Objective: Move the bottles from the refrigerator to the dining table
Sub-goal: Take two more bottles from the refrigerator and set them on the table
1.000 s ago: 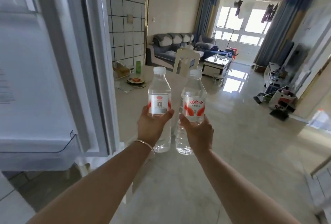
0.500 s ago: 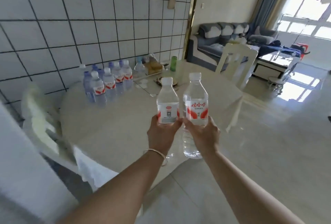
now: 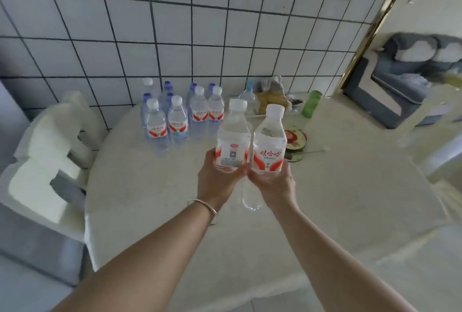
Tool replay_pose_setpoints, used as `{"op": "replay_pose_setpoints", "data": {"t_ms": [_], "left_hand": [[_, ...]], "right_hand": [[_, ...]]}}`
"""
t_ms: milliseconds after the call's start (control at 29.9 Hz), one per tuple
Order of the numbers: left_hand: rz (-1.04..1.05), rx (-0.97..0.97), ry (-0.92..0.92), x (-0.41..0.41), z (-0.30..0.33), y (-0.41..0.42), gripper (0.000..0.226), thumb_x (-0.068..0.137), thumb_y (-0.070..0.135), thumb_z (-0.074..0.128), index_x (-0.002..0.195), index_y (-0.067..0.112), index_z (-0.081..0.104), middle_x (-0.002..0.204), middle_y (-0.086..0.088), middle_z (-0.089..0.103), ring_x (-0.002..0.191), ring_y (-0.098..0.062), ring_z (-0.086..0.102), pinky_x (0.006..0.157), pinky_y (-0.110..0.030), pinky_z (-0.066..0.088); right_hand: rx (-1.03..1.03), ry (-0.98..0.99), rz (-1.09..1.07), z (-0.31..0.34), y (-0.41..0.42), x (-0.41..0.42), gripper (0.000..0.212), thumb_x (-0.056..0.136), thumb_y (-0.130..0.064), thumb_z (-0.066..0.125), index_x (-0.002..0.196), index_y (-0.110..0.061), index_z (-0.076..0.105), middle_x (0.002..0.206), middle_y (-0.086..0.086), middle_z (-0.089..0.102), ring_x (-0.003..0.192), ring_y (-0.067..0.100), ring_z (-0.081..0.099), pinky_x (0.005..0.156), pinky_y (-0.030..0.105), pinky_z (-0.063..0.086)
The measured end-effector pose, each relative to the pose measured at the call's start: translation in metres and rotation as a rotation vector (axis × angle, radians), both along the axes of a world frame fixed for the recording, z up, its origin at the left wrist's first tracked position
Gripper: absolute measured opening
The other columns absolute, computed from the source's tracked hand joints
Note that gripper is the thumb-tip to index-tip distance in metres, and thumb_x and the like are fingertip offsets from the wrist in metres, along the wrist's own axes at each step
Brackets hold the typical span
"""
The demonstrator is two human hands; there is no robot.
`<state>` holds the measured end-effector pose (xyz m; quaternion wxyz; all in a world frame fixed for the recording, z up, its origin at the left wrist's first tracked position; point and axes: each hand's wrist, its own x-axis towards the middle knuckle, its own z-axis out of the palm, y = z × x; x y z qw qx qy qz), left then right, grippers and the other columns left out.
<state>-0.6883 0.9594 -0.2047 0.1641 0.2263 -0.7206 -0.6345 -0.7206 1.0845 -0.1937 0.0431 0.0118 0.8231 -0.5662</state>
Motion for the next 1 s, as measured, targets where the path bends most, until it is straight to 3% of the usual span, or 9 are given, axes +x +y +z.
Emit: {"op": "replay_pose_setpoints", "data": {"t_ms": [100, 234, 368, 502, 602, 736, 904, 1004], "left_hand": [[0.027, 0.018, -0.024, -0.043, -0.02, -0.021, 0.071, 0.055, 0.045, 0.084, 0.114, 0.022, 0.053, 0.105, 0.005, 0.07, 0.094, -0.014, 0.067, 0.087, -0.035, 0.055], [0.098, 0.017, -0.071, -0.093, -0.044, -0.049, 0.067, 0.059, 0.034, 0.086, 0.114, 0.019, 0.052, 0.101, 0.005, 0.068, 0.094, -0.015, 0.066, 0.084, -0.03, 0.052], [0.153, 0.006, -0.124, -0.132, -0.056, -0.068, 0.067, 0.06, 0.031, 0.085, 0.117, 0.02, 0.051, 0.104, 0.005, 0.066, 0.096, -0.017, 0.065, 0.085, -0.032, 0.051], [0.224, -0.095, -0.164, -0.161, -0.061, -0.08, 0.064, 0.063, 0.033, 0.083, 0.116, 0.021, 0.05, 0.097, 0.007, 0.064, 0.087, -0.016, 0.061, 0.076, -0.026, 0.043], [0.259, -0.15, -0.172, -0.183, -0.07, -0.09, 0.062, 0.06, 0.033, 0.083, 0.111, 0.022, 0.05, 0.098, 0.005, 0.066, 0.09, -0.02, 0.062, 0.076, -0.028, 0.045], [0.281, -0.126, -0.143, -0.205, -0.086, -0.102, 0.056, 0.058, 0.024, 0.085, 0.1, 0.031, 0.048, 0.091, 0.012, 0.063, 0.084, -0.011, 0.063, 0.077, -0.027, 0.049], [0.326, -0.077, -0.132, -0.225, -0.116, -0.112, 0.064, 0.046, 0.036, 0.083, 0.105, 0.031, 0.059, 0.103, -0.004, 0.066, 0.093, -0.017, 0.067, 0.08, -0.041, 0.057], [0.394, 0.007, -0.112, -0.231, -0.12, -0.107, 0.057, 0.047, 0.03, 0.081, 0.099, 0.032, 0.058, 0.104, -0.005, 0.066, 0.089, -0.013, 0.067, 0.079, -0.034, 0.057]], "right_hand": [[-0.061, -0.034, 0.023, -0.018, -0.021, -0.048, 0.06, 0.059, -0.045, 0.084, 0.1, -0.027, 0.045, 0.093, -0.007, 0.061, 0.083, 0.007, 0.061, 0.061, 0.019, 0.044], [-0.094, -0.091, 0.057, -0.045, -0.046, -0.106, 0.053, 0.052, -0.043, 0.084, 0.09, -0.035, 0.048, 0.094, -0.005, 0.068, 0.089, 0.016, 0.067, 0.079, 0.036, 0.054], [-0.095, -0.105, 0.098, -0.056, -0.064, -0.148, 0.05, 0.064, -0.028, 0.083, 0.1, -0.031, 0.049, 0.095, -0.007, 0.064, 0.089, 0.013, 0.062, 0.069, 0.023, 0.047], [-0.052, -0.096, 0.137, -0.073, -0.081, -0.183, 0.065, 0.057, -0.037, 0.083, 0.112, -0.031, 0.048, 0.108, -0.001, 0.061, 0.097, 0.017, 0.061, 0.08, 0.032, 0.049], [-0.036, -0.132, 0.171, -0.081, -0.091, -0.21, 0.054, 0.064, -0.028, 0.083, 0.106, -0.032, 0.048, 0.091, -0.01, 0.063, 0.083, 0.006, 0.06, 0.067, 0.02, 0.045], [-0.043, -0.177, 0.184, -0.096, -0.105, -0.236, 0.054, 0.063, -0.015, 0.083, 0.101, -0.029, 0.047, 0.085, -0.014, 0.059, 0.076, 0.005, 0.058, 0.056, 0.012, 0.041], [-0.015, -0.204, 0.222, -0.113, -0.118, -0.255, 0.055, 0.064, -0.013, 0.083, 0.095, -0.032, 0.041, 0.079, -0.019, 0.053, 0.069, -0.004, 0.051, 0.047, 0.009, 0.041], [-0.03, -0.208, 0.224, -0.125, -0.124, -0.261, 0.053, 0.063, -0.012, 0.084, 0.084, -0.036, 0.042, 0.082, -0.02, 0.054, 0.075, 0.0, 0.055, 0.054, 0.008, 0.04]]}}
